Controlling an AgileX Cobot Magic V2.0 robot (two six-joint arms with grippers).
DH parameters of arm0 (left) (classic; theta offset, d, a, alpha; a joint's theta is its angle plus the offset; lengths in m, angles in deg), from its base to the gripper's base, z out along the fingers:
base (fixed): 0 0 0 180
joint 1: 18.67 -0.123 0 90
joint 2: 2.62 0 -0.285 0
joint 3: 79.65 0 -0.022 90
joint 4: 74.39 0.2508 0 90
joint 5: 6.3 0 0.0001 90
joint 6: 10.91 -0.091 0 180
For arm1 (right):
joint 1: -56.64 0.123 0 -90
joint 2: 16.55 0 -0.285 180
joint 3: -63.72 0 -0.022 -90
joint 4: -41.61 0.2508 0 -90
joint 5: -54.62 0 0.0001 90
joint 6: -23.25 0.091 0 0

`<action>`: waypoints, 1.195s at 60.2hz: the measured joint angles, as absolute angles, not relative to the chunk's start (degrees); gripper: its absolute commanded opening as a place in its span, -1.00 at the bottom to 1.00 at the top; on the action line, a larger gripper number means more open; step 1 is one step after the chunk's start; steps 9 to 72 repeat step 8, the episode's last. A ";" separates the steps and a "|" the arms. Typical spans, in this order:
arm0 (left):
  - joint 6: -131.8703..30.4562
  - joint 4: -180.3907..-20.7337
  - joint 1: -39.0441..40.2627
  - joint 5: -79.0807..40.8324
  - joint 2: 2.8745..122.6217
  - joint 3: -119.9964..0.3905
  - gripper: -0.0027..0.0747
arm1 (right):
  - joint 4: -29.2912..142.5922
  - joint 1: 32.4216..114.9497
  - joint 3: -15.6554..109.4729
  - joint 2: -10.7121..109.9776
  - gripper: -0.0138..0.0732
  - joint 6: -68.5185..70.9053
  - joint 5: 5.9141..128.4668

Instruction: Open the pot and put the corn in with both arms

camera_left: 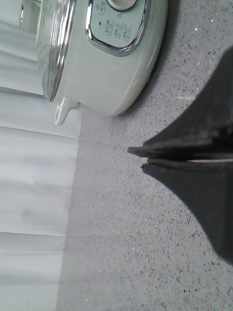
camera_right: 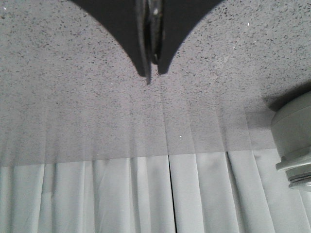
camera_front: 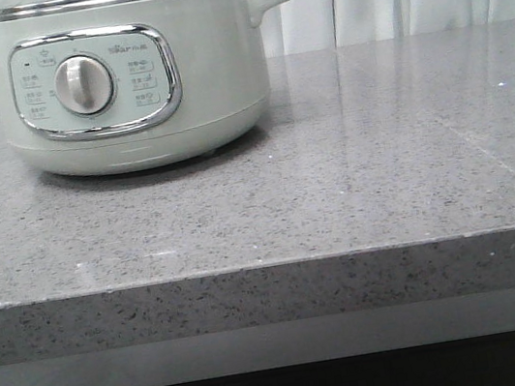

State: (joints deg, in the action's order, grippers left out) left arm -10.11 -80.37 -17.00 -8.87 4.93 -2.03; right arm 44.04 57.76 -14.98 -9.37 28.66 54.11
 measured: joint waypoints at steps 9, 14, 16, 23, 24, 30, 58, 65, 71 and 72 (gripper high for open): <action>-10.11 -80.37 -17.00 -8.87 4.93 -2.03 -0.98 | 44.04 57.76 -14.98 -9.37 -0.84 28.56 54.11; -10.11 -80.37 -17.00 -8.87 4.93 -2.03 -0.98 | 44.04 57.76 -14.98 -9.37 -0.84 28.56 54.11; -10.11 -80.37 -17.00 -8.87 4.93 -2.03 -0.98 | 44.04 57.76 -14.98 -9.37 -0.84 28.56 54.11; -10.11 -80.37 -17.00 -8.87 4.93 -2.03 -0.98 | 44.04 57.76 -14.98 -9.37 -0.84 28.56 54.11; -10.11 -80.37 -17.00 -8.87 4.93 -2.03 -0.98 | 44.04 57.76 -14.98 -9.37 -0.84 28.56 54.11; -10.11 -80.37 -17.00 -8.87 4.93 -2.03 -0.98 | 44.04 57.76 -14.98 -9.37 -0.84 28.56 54.11; -10.11 -80.37 -17.00 -8.87 4.93 -2.03 -0.98 | 44.04 57.76 -14.98 -9.37 -0.84 28.56 54.11; -10.11 -80.37 -17.00 -8.87 4.93 -2.03 -0.98 | 44.04 57.76 -14.98 -9.37 -0.84 28.56 54.11; -10.11 -80.37 -17.00 -8.87 4.93 -2.03 -0.98 | 44.04 57.76 -14.98 -9.37 -0.84 28.56 54.11; -10.11 -80.37 -17.00 -8.87 4.93 -2.03 -0.98 | 44.04 57.76 -14.98 -9.37 -0.84 28.56 54.11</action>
